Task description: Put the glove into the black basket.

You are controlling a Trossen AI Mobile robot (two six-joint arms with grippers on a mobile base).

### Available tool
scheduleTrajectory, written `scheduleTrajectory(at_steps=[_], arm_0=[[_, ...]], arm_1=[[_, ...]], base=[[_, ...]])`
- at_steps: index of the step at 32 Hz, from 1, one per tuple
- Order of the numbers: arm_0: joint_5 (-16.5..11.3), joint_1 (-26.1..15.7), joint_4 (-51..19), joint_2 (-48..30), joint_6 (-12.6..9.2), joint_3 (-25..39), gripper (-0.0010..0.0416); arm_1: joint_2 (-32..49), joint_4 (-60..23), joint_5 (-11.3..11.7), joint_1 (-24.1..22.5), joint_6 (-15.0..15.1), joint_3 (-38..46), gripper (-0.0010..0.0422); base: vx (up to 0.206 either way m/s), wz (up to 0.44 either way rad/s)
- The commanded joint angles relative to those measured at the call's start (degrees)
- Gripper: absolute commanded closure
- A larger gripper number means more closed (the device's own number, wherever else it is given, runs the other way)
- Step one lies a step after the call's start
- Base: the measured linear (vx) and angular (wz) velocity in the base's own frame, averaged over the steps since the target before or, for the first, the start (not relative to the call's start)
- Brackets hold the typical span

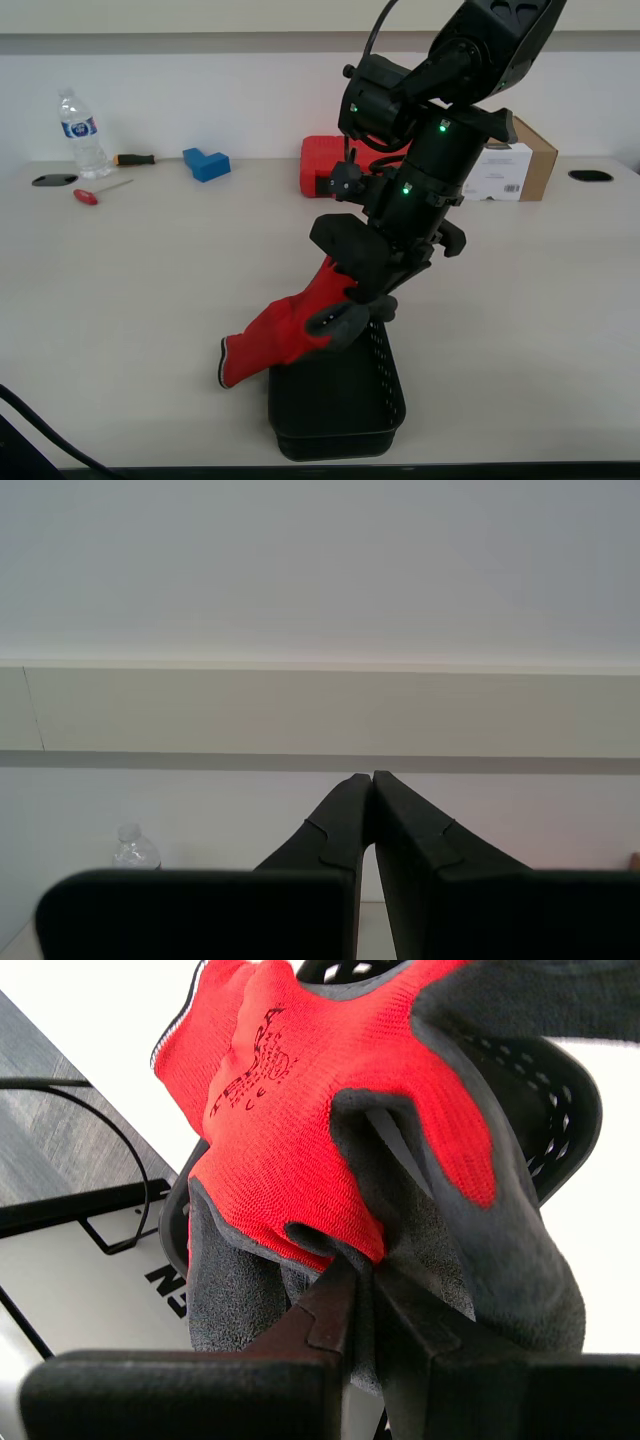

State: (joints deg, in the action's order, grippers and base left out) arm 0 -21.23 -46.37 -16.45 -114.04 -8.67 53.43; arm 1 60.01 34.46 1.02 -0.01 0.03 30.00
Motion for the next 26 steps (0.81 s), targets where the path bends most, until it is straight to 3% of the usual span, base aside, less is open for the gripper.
scheduleTrajectory(at_steps=[1, 6, 11, 14, 16, 21, 26], arm_0=[[0.1, 0.0, -0.3, 0.0, 0.2, -0.1, 0.0316], [0.0, 0.0, -0.4, 0.0, 0.1, -0.2, 0.0296], [0.3, 0.3, -0.5, 0.0, 0.3, -0.2, 0.0239], [0.3, 0.6, -0.5, 0.0, 2.7, -0.1, 0.0206], [0.3, 0.6, -0.5, 0.0, 2.7, 0.2, 0.0201], [0.3, 2.1, 0.0, 0.1, 2.7, 6.1, 0.0202], [0.3, 7.9, -0.1, 0.1, 2.8, 18.1, 0.021]], arm_1=[[0.0, 0.3, 0.0, 0.0, 0.0, 0.0, 0.0412], [0.0, 0.3, 0.0, 0.0, 0.0, 0.0, 0.0412], [0.0, 0.3, 0.0, 0.0, 0.0, 0.0, 0.0412], [0.0, 0.3, 0.0, 0.0, 0.0, 0.0, 0.0412], [0.0, 0.3, 0.0, 0.0, 0.0, 0.0, 0.0412], [0.0, 0.3, 0.0, 0.0, 0.0, 0.0, 0.0412], [0.0, 0.3, 0.0, 0.0, 0.0, 0.0, 0.0412]], base=[[0.0, 0.0], [0.0, 0.0], [0.0, 0.0], [0.0, 0.0], [0.0, 0.0], [0.0, 0.0], [0.0, 0.0]])
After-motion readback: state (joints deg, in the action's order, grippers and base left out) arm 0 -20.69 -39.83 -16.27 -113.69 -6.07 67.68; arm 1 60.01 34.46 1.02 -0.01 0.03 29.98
